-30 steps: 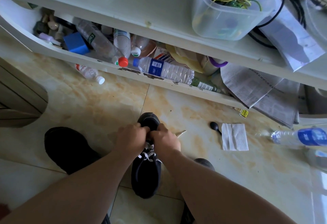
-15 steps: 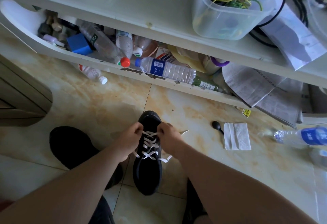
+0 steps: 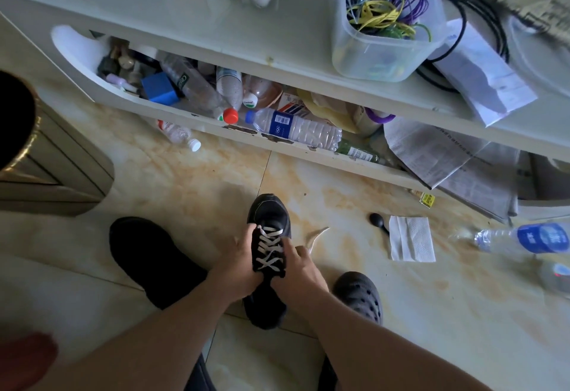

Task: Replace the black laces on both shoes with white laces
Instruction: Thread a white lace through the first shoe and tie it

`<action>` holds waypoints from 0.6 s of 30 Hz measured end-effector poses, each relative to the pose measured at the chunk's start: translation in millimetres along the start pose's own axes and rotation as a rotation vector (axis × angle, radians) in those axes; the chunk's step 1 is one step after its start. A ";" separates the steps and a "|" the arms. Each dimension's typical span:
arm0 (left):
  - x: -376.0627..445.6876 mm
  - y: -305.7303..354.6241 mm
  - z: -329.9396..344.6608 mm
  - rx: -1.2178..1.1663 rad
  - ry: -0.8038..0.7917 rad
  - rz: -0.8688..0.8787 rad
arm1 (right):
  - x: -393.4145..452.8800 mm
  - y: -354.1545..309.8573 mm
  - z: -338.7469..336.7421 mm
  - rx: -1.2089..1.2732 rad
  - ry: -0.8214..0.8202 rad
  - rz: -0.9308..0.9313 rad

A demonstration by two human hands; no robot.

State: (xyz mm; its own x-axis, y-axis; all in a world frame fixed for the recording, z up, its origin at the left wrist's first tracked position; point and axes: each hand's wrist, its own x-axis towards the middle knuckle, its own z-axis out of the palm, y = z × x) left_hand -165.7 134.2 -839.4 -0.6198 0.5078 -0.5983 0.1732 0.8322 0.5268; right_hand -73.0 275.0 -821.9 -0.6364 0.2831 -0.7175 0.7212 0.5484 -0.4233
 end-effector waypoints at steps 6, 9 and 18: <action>2.4 -14.2 6.8 -0.195 0.319 -0.121 | 7.5 -0.8 -6.6 0.018 0.221 0.079; 7.5 -19.8 -1.4 -0.169 0.356 -0.071 | 11.0 6.4 -13.3 0.065 0.253 0.095; 24.0 18.5 -7.1 -0.022 0.571 -0.102 | 34.1 7.4 -34.3 0.133 0.336 0.010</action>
State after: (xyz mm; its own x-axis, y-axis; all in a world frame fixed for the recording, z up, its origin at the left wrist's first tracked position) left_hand -182.8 160.2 -839.7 -0.9482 0.2198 -0.2293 0.0791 0.8625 0.4998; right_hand -98.7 315.7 -830.5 -0.6677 0.5431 -0.5092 0.7430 0.4432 -0.5016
